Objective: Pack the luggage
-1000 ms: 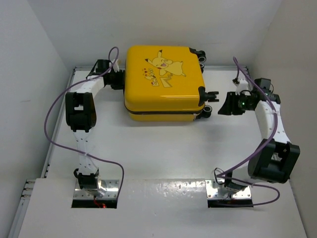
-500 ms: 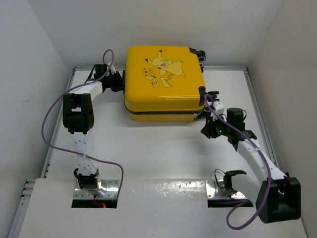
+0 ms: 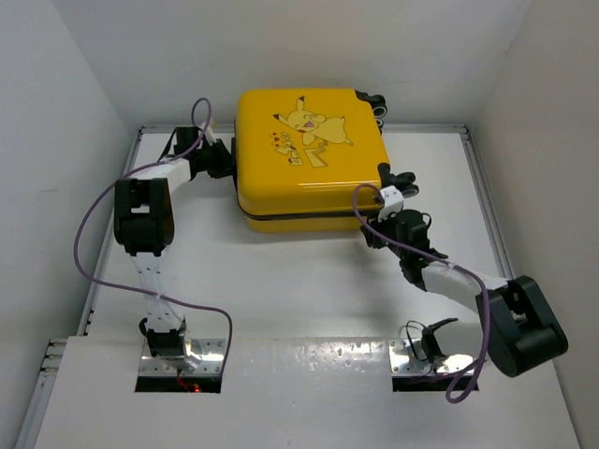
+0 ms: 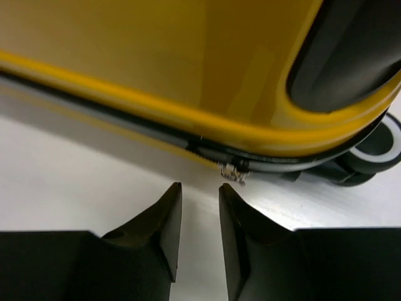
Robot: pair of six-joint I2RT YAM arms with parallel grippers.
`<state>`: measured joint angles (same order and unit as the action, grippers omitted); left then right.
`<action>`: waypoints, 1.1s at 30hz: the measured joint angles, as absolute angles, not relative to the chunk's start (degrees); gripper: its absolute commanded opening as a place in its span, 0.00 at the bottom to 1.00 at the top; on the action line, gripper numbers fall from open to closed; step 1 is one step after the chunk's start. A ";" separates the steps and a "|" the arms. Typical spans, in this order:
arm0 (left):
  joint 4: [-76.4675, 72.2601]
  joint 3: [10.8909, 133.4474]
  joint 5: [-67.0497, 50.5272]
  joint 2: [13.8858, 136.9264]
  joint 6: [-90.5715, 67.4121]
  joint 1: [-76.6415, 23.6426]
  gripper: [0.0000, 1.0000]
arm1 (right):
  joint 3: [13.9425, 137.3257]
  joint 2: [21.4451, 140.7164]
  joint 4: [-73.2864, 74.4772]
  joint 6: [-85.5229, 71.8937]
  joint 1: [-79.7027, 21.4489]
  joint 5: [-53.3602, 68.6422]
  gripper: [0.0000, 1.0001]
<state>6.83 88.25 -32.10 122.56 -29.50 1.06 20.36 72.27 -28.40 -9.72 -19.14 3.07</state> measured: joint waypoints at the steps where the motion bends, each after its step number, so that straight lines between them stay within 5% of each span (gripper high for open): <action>1: 6.92 88.16 -32.40 122.52 -29.50 1.15 0.00 | 20.36 72.99 -30.04 -10.02 -19.35 2.52 0.28; 5: 6.94 87.99 -33.28 122.50 -29.50 1.45 0.00 | 20.58 75.20 -34.11 -11.27 -20.03 0.10 0.17; 7: 6.98 87.92 -33.56 122.50 -29.52 1.56 0.00 | 20.62 76.75 -35.20 -11.99 -20.40 -1.06 0.00; 28: 16.75 94.02 -40.07 125.47 -27.57 4.97 0.00 | 21.28 72.20 -33.17 -12.21 -10.96 -2.70 0.00; 30: 16.78 94.02 -40.32 125.51 -27.38 5.04 0.00 | 22.17 71.88 -30.50 -11.77 -10.20 1.58 0.31; 33: 16.78 94.02 -40.53 125.54 -27.22 5.08 0.00 | 24.88 71.70 -23.66 -10.41 -9.87 8.47 0.50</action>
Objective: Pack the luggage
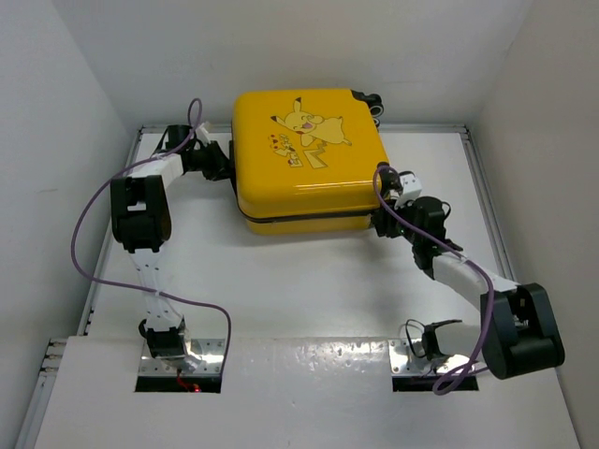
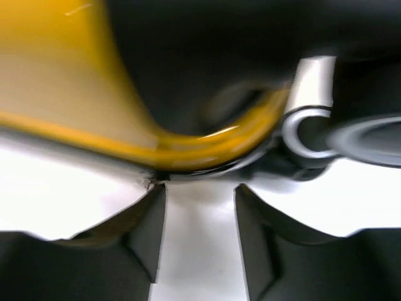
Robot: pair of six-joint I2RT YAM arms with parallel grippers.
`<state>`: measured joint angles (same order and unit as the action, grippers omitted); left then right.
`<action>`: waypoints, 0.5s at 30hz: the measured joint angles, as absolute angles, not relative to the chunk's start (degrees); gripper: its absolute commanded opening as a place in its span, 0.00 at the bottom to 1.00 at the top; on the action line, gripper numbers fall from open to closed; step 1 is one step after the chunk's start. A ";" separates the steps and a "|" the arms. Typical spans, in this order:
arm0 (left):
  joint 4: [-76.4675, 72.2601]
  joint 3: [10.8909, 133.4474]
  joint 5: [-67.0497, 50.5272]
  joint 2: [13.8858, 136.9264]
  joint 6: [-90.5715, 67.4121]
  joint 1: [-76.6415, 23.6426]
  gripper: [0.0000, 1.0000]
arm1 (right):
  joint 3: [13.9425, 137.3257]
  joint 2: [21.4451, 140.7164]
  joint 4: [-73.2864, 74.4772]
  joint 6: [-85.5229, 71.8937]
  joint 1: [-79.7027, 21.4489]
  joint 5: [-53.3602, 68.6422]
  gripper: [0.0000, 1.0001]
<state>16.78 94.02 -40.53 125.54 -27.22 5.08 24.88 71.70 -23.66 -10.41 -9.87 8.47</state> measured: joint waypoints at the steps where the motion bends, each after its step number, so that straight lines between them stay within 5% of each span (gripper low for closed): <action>1: 16.78 94.02 -40.56 125.56 -27.16 5.10 0.00 | 25.32 71.46 -22.15 -9.85 -9.87 10.55 0.51; 15: 16.49 93.78 -41.01 125.58 -26.98 5.19 0.00 | 24.80 72.20 -20.49 -10.92 -11.14 18.37 0.46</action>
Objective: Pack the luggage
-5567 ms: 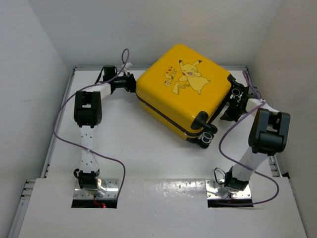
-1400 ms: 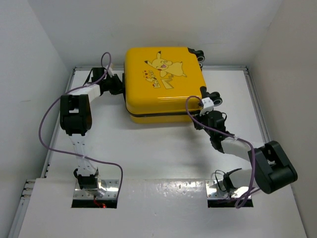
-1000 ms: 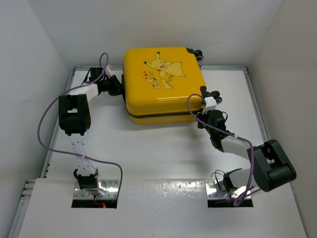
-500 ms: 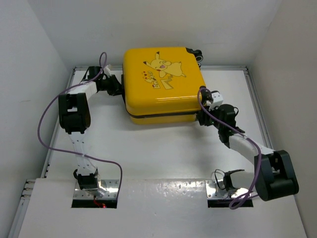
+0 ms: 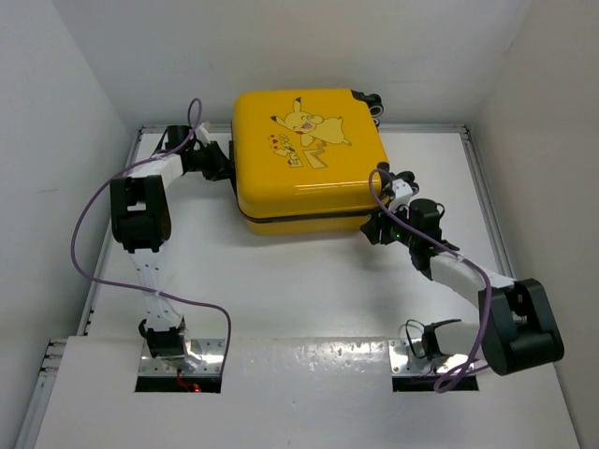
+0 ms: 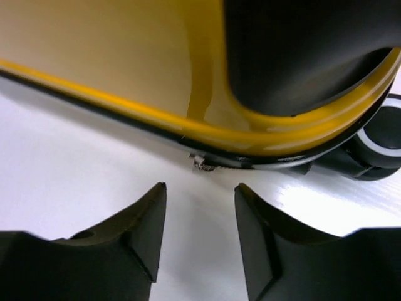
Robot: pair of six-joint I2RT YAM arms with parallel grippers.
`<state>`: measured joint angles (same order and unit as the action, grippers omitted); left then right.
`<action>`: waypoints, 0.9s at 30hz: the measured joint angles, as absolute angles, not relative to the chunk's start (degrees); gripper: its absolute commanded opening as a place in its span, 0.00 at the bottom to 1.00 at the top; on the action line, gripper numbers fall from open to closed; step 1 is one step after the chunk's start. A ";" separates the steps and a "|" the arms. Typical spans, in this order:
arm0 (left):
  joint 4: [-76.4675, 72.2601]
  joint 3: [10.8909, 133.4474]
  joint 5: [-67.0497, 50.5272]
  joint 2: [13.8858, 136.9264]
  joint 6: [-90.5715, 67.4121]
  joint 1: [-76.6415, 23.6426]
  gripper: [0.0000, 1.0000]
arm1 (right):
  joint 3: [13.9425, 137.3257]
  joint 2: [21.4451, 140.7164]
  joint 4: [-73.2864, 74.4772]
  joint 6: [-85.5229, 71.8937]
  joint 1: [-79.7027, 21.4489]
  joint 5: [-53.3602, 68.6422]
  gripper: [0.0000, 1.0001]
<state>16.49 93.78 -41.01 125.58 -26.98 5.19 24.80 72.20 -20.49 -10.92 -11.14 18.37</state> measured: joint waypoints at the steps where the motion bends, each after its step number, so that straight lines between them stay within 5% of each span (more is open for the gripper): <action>1: 16.47 93.78 -41.04 125.58 -26.98 5.19 0.00 | 24.77 73.17 -21.52 -11.27 -11.33 17.85 0.44; 12: 16.19 93.58 -41.12 125.58 -26.98 5.19 0.00 | 24.80 78.85 -29.95 -14.87 -14.15 12.69 0.02; 27: 16.19 93.58 -41.04 125.58 -26.92 5.19 0.00 | 22.39 72.64 -27.22 -14.09 -12.99 10.26 0.00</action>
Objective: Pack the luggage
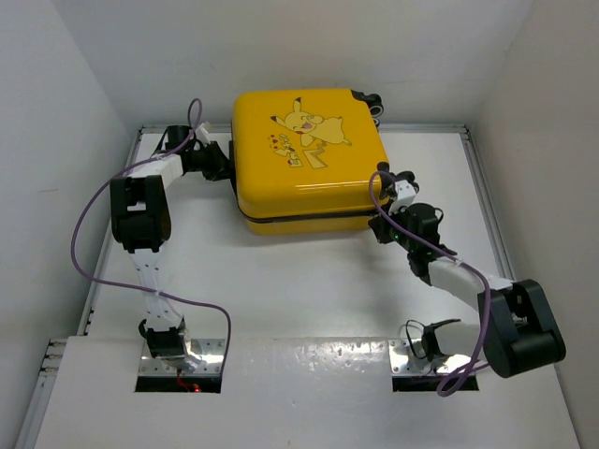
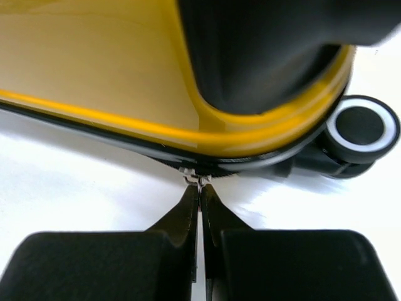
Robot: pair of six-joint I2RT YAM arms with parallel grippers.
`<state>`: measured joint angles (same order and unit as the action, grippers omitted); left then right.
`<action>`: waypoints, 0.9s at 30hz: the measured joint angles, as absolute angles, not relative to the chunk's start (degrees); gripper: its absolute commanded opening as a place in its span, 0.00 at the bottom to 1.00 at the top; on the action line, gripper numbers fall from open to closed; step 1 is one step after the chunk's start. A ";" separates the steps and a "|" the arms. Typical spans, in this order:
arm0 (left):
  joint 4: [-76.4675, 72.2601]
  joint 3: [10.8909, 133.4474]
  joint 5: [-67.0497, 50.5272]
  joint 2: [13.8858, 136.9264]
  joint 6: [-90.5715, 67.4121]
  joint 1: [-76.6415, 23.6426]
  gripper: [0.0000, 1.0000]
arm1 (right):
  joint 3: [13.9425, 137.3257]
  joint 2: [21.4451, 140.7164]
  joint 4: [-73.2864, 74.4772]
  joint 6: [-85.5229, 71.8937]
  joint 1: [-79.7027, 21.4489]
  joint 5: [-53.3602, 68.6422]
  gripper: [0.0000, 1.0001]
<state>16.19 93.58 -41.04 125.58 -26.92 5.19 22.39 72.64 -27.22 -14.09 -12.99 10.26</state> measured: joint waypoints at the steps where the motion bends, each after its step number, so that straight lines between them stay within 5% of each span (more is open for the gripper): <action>1: 16.19 93.58 -41.01 125.58 -26.81 5.19 0.00 | 22.11 72.23 -27.09 -13.82 -12.69 10.37 0.00; 14: 17.54 94.56 -40.56 125.71 -25.32 5.21 0.00 | 22.24 72.88 -26.70 -14.63 -7.01 10.55 0.00; 27: 36.18 115.81 -44.18 137.12 -15.84 7.16 0.00 | 39.03 93.71 -31.07 -20.38 1.26 16.32 0.00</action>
